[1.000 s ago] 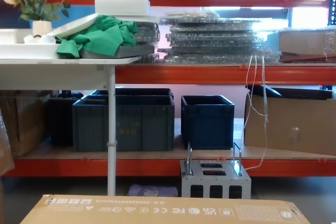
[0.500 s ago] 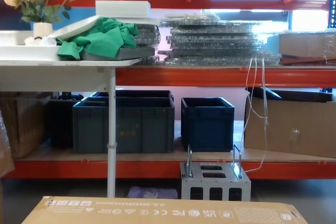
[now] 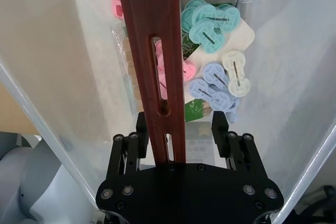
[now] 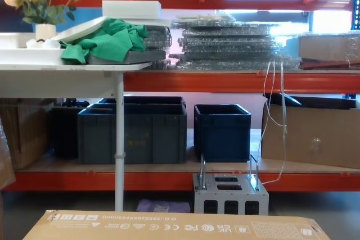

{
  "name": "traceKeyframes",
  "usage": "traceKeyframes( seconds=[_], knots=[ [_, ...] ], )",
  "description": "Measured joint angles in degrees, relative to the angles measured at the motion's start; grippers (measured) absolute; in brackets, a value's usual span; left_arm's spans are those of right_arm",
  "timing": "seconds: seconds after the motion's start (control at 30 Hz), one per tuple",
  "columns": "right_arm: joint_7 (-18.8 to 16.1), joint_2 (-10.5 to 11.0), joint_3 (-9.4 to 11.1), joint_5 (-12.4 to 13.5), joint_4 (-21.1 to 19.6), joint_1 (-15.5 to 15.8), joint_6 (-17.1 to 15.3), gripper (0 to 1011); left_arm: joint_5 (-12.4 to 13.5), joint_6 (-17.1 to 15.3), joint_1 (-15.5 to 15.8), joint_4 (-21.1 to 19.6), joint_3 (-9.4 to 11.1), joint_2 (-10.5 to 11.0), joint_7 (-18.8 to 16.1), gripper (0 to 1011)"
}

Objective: Use one hand to grasp the basket and place it at the designated location.

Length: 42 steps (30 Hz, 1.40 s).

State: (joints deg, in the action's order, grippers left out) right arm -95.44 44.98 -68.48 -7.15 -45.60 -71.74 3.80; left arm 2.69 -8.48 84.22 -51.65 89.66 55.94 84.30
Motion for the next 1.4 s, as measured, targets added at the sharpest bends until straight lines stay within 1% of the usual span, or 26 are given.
traceKeyframes(
  seconds=[0.03, 0.07, 0.17, 0.2, 0.27, 0.3, 0.37, 0.4, 0.5, 0.53, 0.57, 0.6, 0.9, 1.03, 1.13, 1.4],
  knots=[
    [0.01, 0.06, 0.03, 0.05, -0.06, 0.01, 0.00, 727, 0.00, 0.00, 0.00, 0.00, 0.00, 0.00, 0.00, 0],
    [0.01, 0.14, 0.05, 0.13, -0.15, 0.01, 0.00, 669, 0.00, 0.00, 0.00, 0.00, 0.00, 0.00, 0.00, 0],
    [0.02, 0.20, 0.06, 0.18, -0.21, 0.02, 0.00, 612, 0.00, 0.00, 0.00, 0.00, 0.00, 0.00, 0.00, 0],
    [0.03, 0.33, 0.09, 0.23, -0.39, 0.05, -0.01, 542, 0.00, 0.00, 0.00, 0.00, 0.00, 0.00, 0.00, 0],
    [0.06, 0.65, 0.18, 0.38, -0.87, 0.13, -0.10, 502, 0.00, 0.00, 0.00, 0.00, 0.00, 0.00, 0.00, 0],
    [0.08, 0.95, 0.25, 0.51, -1.29, 0.23, -0.20, 439, 0.00, 0.00, 0.00, 0.00, 0.00, 0.00, 0.00, 0],
    [0.09, 1.19, 0.31, 0.63, -1.62, 0.33, -0.27, 405, 0.00, 0.00, 0.00, 0.00, 0.00, 0.00, 0.00, 0],
    [0.10, 1.37, 0.37, 0.74, -1.82, 0.39, -0.30, 356, 0.00, 0.00, 0.00, 0.00, 0.00, 0.00, 0.00, 0],
    [0.16, 1.84, 0.50, 0.94, -2.50, 0.53, -0.41, 261, 0.00, 0.00, 0.00, 0.00, 0.00, 0.00, 0.00, 0],
    [0.16, 1.84, 0.50, 0.94, -2.50, 0.53, -0.41, 261, 0.00, 0.00, 0.00, 0.00, 0.00, 0.00, 0.00, 0],
    [0.19, 2.06, 0.57, 1.09, -2.87, 0.59, -0.49, 197, 0.00, 0.00, 0.00, 0.00, 0.00, 0.00, 0.00, 0],
    [0.22, 2.22, 0.62, 1.20, -3.17, 0.64, -0.59, 166, 0.00, 0.00, 0.00, 0.00, 0.00, 0.00, 0.00, 0],
    [0.36, 3.04, 0.74, 1.45, -4.57, 0.86, -1.31, 98, 0.00, 0.00, 0.00, -0.01, 0.00, 0.00, 0.00, 0],
    [0.72, 4.11, 1.03, 1.41, -5.96, 1.03, -2.08, 74, 0.00, 0.00, 0.00, 0.01, 0.00, 0.00, 0.00, 0],
    [0.88, 4.52, 1.24, 1.39, -6.48, 1.06, -2.44, 6, 0.00, 0.00, 0.00, -0.02, 0.00, 0.00, 0.00, 0],
    [1.20, 5.59, 1.86, 1.43, -8.06, 1.05, -3.16, 0, 0.00, 0.00, 0.00, 0.00, 0.00, 0.00, 0.00, 0]
  ],
)
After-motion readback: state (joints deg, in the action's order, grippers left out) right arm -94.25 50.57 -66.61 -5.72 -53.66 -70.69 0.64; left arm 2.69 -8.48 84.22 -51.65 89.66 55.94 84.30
